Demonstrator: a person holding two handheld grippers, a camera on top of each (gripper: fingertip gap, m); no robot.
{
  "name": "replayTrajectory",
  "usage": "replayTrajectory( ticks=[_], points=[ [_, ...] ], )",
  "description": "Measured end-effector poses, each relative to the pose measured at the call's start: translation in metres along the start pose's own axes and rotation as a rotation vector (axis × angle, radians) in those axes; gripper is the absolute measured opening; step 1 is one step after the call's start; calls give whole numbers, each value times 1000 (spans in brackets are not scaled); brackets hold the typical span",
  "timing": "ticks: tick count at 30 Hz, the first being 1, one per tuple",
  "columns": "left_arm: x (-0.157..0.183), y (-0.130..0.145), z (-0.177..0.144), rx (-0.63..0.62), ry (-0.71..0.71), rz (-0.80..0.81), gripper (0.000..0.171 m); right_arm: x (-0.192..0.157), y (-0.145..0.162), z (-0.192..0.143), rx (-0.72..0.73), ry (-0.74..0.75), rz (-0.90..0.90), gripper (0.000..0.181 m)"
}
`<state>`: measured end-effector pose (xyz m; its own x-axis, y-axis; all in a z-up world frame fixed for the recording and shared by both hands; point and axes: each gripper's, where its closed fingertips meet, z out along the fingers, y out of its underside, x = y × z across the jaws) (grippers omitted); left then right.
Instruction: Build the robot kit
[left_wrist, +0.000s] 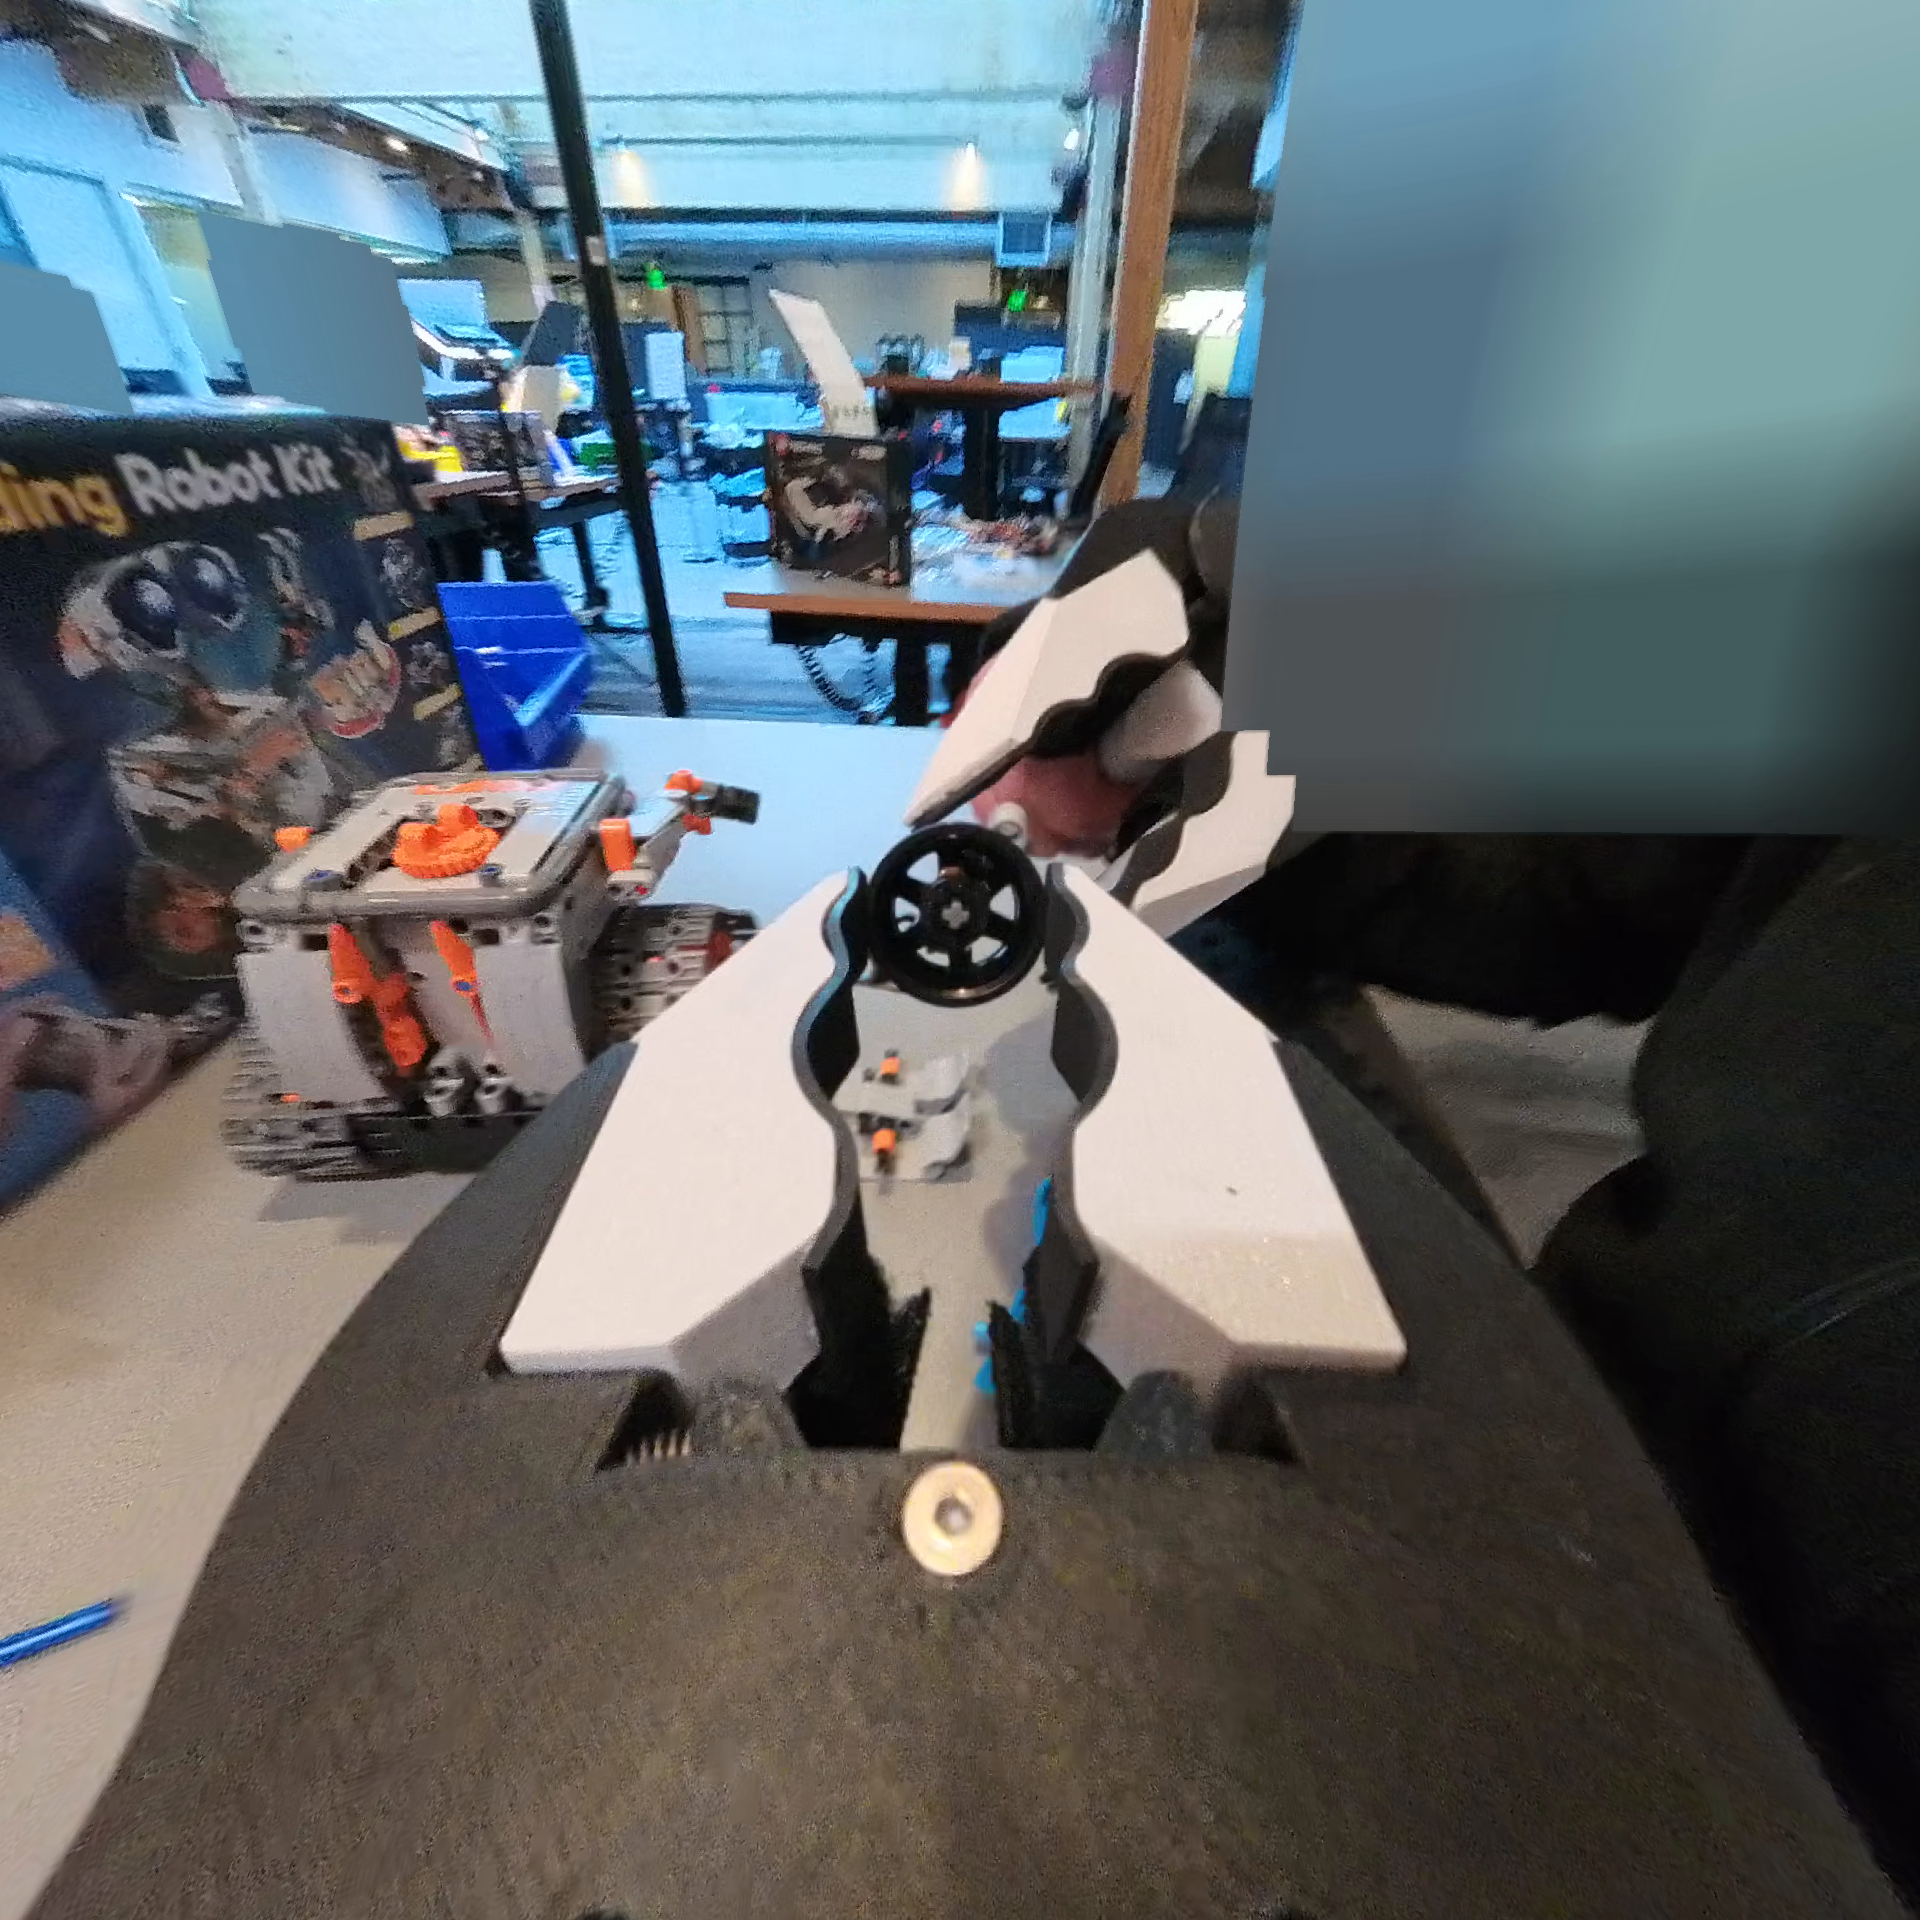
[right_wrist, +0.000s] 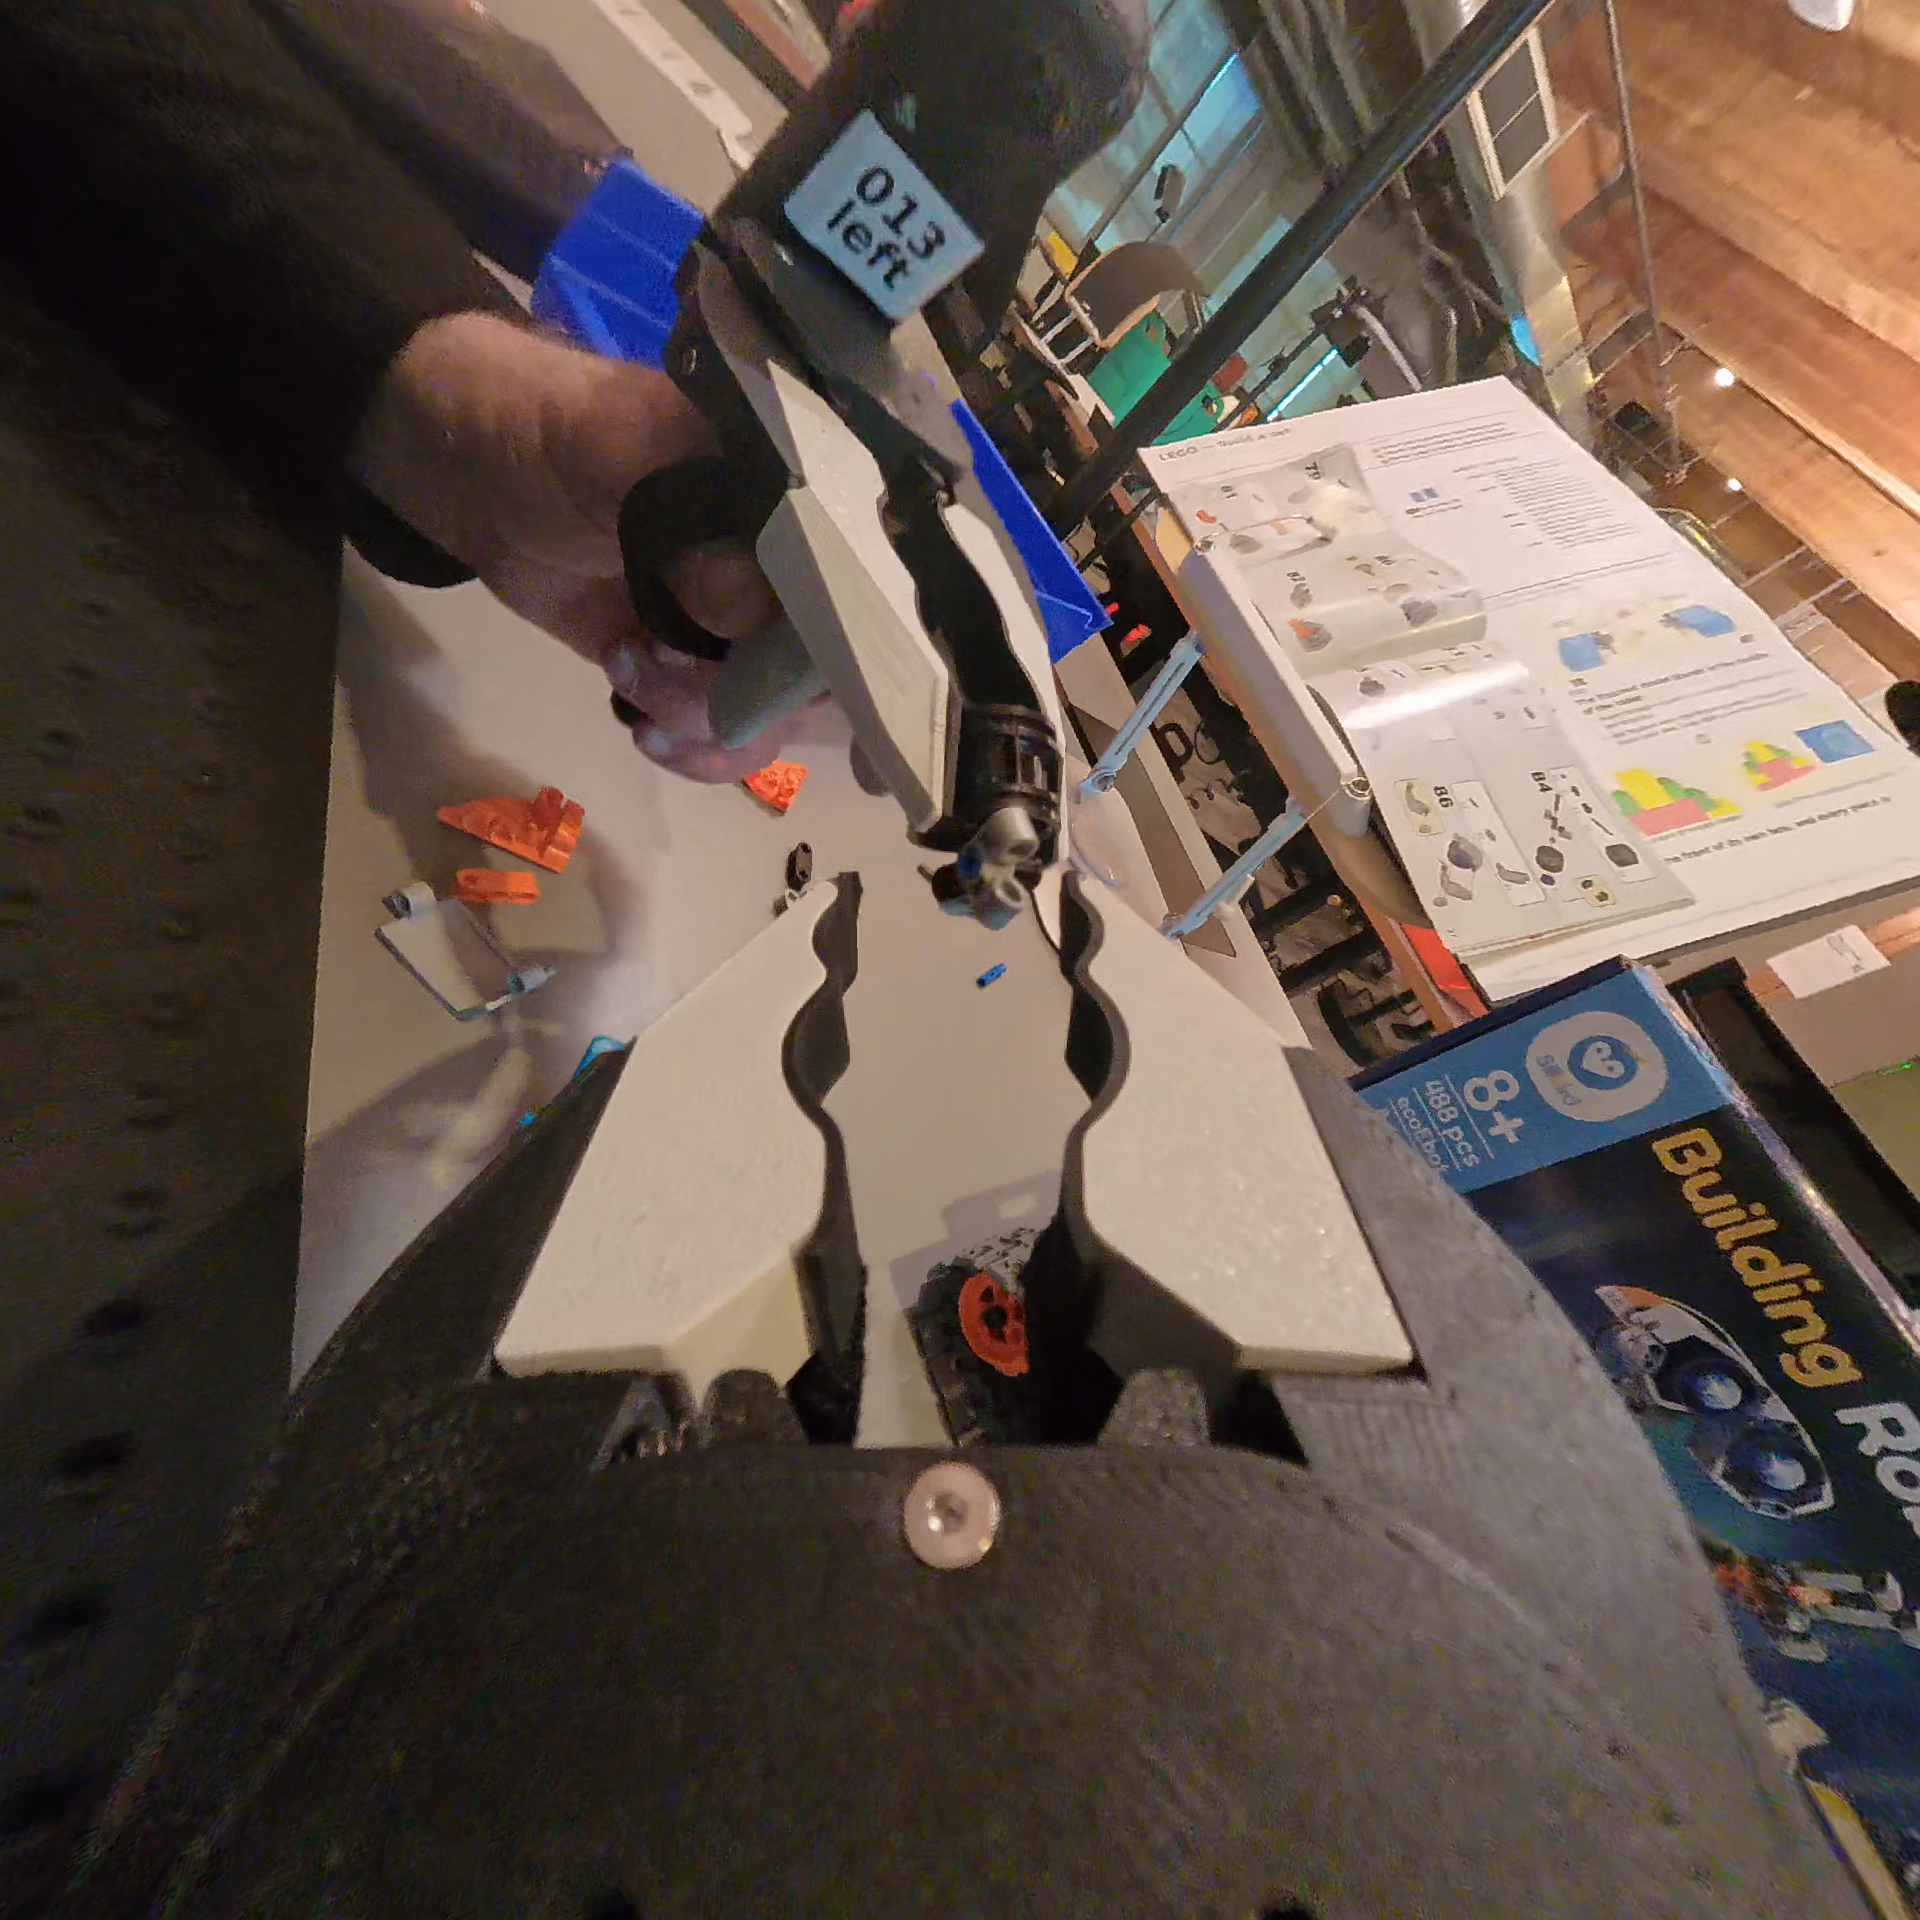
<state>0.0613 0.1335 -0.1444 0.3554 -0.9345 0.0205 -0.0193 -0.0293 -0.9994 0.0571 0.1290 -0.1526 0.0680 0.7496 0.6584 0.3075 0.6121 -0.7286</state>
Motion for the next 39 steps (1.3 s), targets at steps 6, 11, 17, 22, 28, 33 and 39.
replayTrajectory(
  ticks=[6,11,17,22,28,33,39],
  points=[
    [11,-10,5,96,121,-134,31,3,-7,1,86,-37,165,29],
    [9,-17,4,165,154,-192,31,9,-11,-5,202,-140,451,22],
    [12,-20,8,193,167,-165,31,10,-19,-7,322,-287,702,14],
    [15,-19,10,186,188,-154,31,8,-17,-9,301,-281,632,11],
    [26,-12,14,73,231,-80,37,0,-14,-14,221,-251,423,10],
    [32,-2,19,-9,194,-21,31,-7,-18,-16,214,-256,363,10],
    [40,1,17,-21,194,26,31,-16,-20,-19,209,-300,319,9]
  ],
)
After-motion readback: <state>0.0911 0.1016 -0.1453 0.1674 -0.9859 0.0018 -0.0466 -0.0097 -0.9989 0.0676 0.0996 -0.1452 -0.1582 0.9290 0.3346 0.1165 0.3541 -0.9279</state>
